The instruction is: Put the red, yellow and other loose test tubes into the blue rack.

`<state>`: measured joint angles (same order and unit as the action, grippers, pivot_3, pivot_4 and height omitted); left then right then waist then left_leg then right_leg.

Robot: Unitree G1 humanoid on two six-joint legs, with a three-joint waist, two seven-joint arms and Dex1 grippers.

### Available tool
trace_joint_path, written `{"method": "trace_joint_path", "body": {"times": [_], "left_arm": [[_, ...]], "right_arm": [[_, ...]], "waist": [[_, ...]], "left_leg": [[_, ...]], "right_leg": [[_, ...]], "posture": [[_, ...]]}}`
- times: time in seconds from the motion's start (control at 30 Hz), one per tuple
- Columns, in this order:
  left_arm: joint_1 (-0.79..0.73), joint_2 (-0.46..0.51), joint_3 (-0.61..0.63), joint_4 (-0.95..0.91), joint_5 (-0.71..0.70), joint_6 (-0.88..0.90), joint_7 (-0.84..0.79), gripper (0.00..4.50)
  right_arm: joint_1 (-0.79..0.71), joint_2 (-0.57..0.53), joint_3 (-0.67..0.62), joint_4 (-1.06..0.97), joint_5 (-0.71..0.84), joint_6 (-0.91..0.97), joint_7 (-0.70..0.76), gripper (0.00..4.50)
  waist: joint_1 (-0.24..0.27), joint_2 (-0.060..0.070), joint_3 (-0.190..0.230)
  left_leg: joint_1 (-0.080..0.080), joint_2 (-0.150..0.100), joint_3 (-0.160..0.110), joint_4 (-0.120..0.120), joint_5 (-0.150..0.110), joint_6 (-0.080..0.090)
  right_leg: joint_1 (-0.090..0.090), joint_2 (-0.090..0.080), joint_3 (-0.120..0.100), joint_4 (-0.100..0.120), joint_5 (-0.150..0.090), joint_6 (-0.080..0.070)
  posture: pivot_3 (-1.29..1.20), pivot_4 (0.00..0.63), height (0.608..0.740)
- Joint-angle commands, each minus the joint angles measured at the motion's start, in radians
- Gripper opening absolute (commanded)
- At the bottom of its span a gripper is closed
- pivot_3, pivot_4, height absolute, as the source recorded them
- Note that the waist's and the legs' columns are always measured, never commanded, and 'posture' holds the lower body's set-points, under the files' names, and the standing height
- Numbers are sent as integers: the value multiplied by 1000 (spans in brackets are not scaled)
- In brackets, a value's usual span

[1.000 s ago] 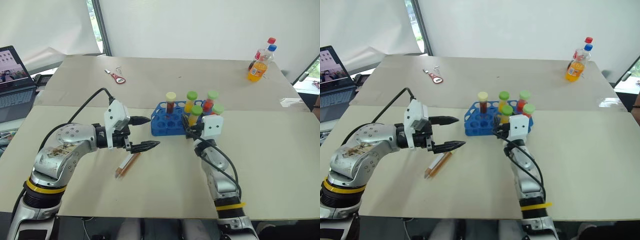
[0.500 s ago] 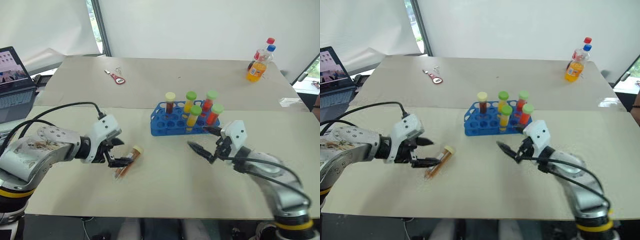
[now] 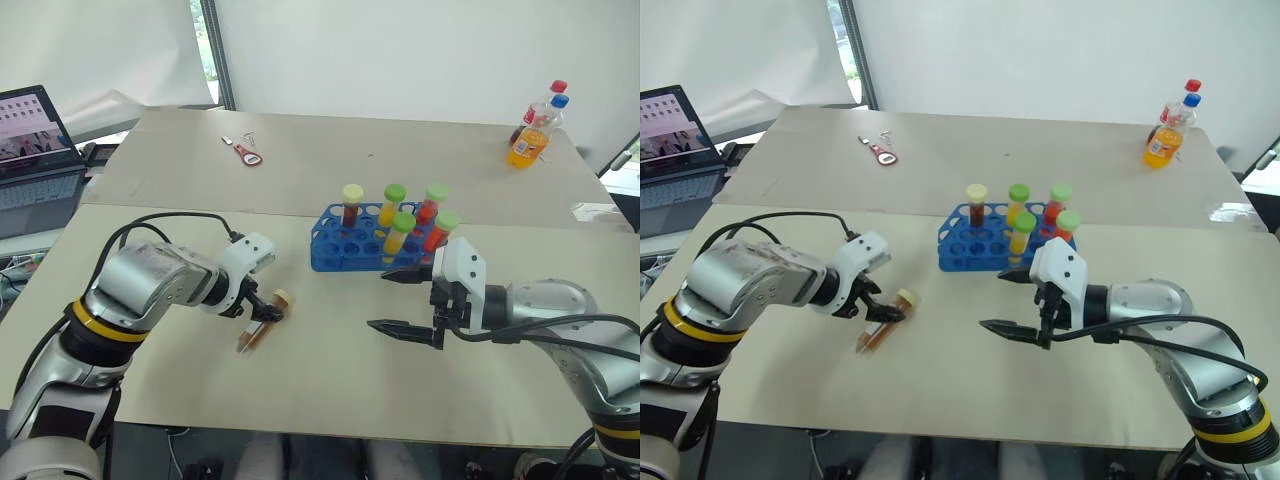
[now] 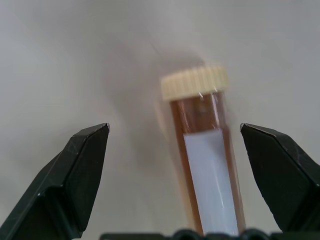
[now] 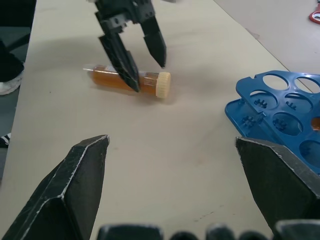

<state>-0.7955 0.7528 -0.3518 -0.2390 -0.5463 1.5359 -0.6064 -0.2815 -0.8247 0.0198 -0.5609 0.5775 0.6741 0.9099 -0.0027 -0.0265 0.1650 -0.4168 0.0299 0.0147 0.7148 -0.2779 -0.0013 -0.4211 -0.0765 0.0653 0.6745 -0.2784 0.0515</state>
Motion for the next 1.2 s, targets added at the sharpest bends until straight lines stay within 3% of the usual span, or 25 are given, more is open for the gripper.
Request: {"method": "trace_joint_path", "body": {"times": [0.03,0.37,0.47,0.67,0.83,0.93,1.03,1.2], "left_arm": [[-49,-11,-36,25,14,27,1,4500],[-48,-64,-63,30,14,78,44,4500],[-51,-79,-57,32,11,78,58,3597],[-40,-64,-49,14,-21,78,67,915],[-34,-44,-10,-21,-44,78,55,866],[-42,-9,18,-54,-49,-40,-17,866],[-79,-46,105,-25,-55,-212,-82,866],[-153,-198,246,92,-8,-576,-98,866]], "right_arm": [[11,-33,-74,-30,50,32,9,4450],[46,-98,-118,-66,62,32,29,4450],[49,-101,-135,-81,80,48,23,4500],[39,-103,-162,-87,120,84,2,4500],[29,-112,-173,-73,135,90,1,4500],[21,-121,-175,-61,123,79,7,4500],[25,-132,-182,-59,102,51,15,4500],[41,-131,-217,-63,107,42,0,4500]], "waist": [[0,0,0],[0,0,0],[6,0,0],[8,0,0],[7,0,0],[5,0,0],[12,0,0],[17,0,0]], "left_leg": [[0,0,0,0,0,0],[1,0,0,1,0,0],[1,0,0,1,0,0],[1,0,0,1,0,0],[1,0,0,1,0,0],[1,0,0,1,0,0],[0,0,0,2,0,0],[-2,0,1,4,0,0]], "right_leg": [[0,0,0,0,0,0],[2,0,0,1,0,0],[2,0,0,1,0,0],[2,-1,0,1,0,0],[1,-1,0,1,0,0],[1,0,0,1,0,0],[1,-1,0,2,0,0],[1,-1,0,0,0,0]], "posture": [[0,150,706],[0,150,706],[0,150,706],[0,150,706],[0,150,706],[0,150,706],[0,150,706],[0,150,706]]}}
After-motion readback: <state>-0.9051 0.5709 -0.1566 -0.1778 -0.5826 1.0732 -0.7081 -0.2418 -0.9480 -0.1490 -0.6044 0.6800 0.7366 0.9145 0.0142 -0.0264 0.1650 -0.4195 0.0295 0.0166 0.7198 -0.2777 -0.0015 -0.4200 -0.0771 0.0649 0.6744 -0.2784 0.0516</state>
